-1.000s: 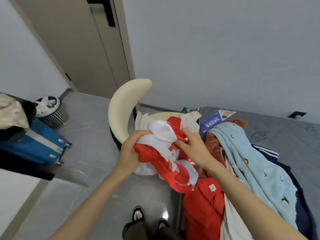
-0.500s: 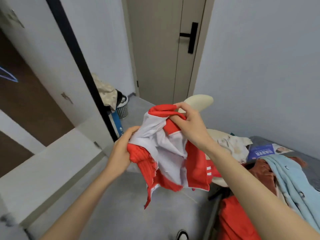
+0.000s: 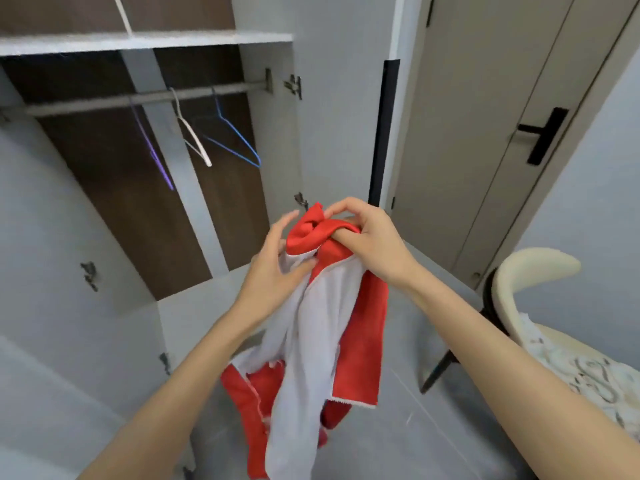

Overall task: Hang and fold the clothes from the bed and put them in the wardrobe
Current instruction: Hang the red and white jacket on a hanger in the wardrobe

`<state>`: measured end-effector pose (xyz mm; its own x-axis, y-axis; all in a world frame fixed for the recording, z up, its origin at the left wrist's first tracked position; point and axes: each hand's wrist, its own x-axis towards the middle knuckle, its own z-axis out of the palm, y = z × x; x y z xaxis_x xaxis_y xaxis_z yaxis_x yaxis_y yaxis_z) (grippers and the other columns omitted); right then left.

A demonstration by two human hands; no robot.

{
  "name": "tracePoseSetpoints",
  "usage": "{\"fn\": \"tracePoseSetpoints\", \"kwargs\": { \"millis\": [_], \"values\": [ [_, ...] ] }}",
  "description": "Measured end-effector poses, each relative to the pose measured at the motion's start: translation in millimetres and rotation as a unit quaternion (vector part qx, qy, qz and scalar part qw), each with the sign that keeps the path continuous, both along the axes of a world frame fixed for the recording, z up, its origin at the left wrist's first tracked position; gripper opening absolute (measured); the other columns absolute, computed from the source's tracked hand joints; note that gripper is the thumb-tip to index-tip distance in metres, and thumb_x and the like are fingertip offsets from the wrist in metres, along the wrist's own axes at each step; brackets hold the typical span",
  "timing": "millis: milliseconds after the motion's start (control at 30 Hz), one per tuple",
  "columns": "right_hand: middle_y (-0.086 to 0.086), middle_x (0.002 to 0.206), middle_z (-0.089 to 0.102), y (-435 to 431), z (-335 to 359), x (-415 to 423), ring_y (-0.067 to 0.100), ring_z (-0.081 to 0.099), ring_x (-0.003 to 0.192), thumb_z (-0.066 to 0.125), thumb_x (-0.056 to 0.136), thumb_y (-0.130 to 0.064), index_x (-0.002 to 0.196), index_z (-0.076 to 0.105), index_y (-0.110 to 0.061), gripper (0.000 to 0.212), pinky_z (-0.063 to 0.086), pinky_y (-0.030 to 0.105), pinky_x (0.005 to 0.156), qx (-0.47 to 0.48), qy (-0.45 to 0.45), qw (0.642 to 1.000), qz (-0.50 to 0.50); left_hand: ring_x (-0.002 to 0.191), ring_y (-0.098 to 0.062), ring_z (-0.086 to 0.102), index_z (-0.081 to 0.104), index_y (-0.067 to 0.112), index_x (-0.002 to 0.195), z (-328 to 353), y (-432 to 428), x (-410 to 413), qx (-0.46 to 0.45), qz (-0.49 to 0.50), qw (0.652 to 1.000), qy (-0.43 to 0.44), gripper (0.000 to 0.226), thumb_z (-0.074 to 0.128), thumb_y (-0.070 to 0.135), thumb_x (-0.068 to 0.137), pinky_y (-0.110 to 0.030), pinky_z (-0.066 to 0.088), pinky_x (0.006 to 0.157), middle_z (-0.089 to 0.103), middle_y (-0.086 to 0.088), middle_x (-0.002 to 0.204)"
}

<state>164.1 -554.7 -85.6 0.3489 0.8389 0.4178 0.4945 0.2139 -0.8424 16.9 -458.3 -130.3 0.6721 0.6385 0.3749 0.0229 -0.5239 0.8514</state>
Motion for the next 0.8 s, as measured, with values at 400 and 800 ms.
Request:
{"fn": "tracePoseSetpoints", "kwargs": {
  "millis": [400,800],
  "values": [
    [-0.004,0.068,0.052,105.1,-29.8,-17.2,0.023,0.047,0.063,0.05,0.077,-0.003,0.093,0.034,-0.031,0.036,0.038,0.036,0.059,-0.06,-0.241,0.967,0.063,0.095,-0.027,0.062,0.055,0.032,0.115,64.0,50.5,-59.5,0.17,0.264,0.946,0.079,0.044,0.033,0.023,0.079,-0.041,0.049,0.079,0.068,0.004,0.101],
    [-0.009,0.106,0.06,163.3,-22.2,-26.6,0.009,0.058,0.097,0.07,0.078,-0.011,0.112,0.053,-0.029,0.042,0.044,0.014,0.079,-0.154,-0.16,0.941,0.257,0.09,-0.023,0.062,0.056,0.032,0.11,80.6,66.1,-105.1,0.17,0.407,0.894,0.077,0.04,0.036,0.017,0.078,-0.038,0.048,0.074,0.068,0.008,0.098]
  ]
}}
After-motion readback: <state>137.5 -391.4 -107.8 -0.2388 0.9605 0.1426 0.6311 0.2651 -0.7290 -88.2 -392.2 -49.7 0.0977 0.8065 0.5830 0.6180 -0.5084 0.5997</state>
